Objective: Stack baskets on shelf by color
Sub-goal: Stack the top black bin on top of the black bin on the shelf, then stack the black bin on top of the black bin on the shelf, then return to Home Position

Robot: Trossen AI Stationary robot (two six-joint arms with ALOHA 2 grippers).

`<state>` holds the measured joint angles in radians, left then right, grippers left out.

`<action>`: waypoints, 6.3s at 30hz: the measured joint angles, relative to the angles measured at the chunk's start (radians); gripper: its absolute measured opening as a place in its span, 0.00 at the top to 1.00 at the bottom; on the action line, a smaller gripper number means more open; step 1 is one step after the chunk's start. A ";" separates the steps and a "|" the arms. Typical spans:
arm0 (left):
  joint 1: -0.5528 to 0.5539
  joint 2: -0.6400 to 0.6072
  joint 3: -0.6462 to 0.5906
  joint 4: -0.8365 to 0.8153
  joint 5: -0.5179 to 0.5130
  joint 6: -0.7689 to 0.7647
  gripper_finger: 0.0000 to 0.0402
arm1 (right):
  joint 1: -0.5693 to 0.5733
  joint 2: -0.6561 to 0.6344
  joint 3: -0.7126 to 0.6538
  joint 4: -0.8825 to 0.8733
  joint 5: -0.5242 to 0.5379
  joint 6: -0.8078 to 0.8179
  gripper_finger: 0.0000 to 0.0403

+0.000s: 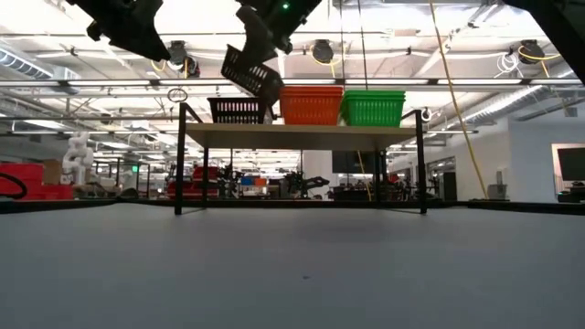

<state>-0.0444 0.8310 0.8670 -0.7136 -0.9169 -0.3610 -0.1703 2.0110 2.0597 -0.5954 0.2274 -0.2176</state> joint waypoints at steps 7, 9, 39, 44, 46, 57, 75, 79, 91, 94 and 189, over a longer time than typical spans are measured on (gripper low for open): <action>0.000 0.000 0.000 0.000 0.000 -0.001 0.62 | 0.002 0.000 0.000 -0.011 -0.059 0.011 1.00; -0.004 0.000 0.000 0.000 0.000 -0.005 0.62 | 0.001 0.000 0.000 -0.009 -0.062 0.015 0.98; -0.004 0.000 0.000 -0.017 0.003 -0.018 0.62 | 0.034 -0.012 -0.109 0.058 0.087 -0.113 0.76; -0.004 0.000 0.000 -0.036 0.003 -0.019 0.62 | 0.112 -0.127 -0.141 -0.074 0.085 -0.057 0.76; -0.004 0.000 0.000 -0.043 0.003 -0.025 0.62 | 0.154 -0.194 -0.172 -0.152 0.077 0.004 0.76; -0.022 0.000 0.000 -0.002 0.007 -0.032 0.62 | 0.489 -0.526 -0.650 -0.310 -0.178 0.385 0.76; -0.023 0.002 0.000 0.255 0.027 0.223 0.62 | 0.863 -0.552 -1.032 0.001 -0.244 2.198 0.76; -0.023 0.002 0.000 0.258 0.027 0.229 0.62 | 0.903 -0.553 -1.074 0.005 -0.258 2.319 0.76; -0.023 -0.001 0.000 0.269 0.028 0.232 0.62 | 0.966 -0.552 -1.096 -0.062 -0.257 2.421 0.76; -0.023 -0.001 0.000 0.274 0.027 0.236 0.62 | 0.963 -0.552 -1.135 0.008 -0.255 2.405 0.76; -0.023 -0.041 0.000 0.274 0.018 0.296 0.62 | -0.014 -0.035 0.039 0.005 -0.018 -0.121 0.69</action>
<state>-0.0669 0.7902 0.8670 -0.4395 -0.8986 -0.0647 -0.1844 1.9762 2.0987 -0.5899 0.2096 -0.3386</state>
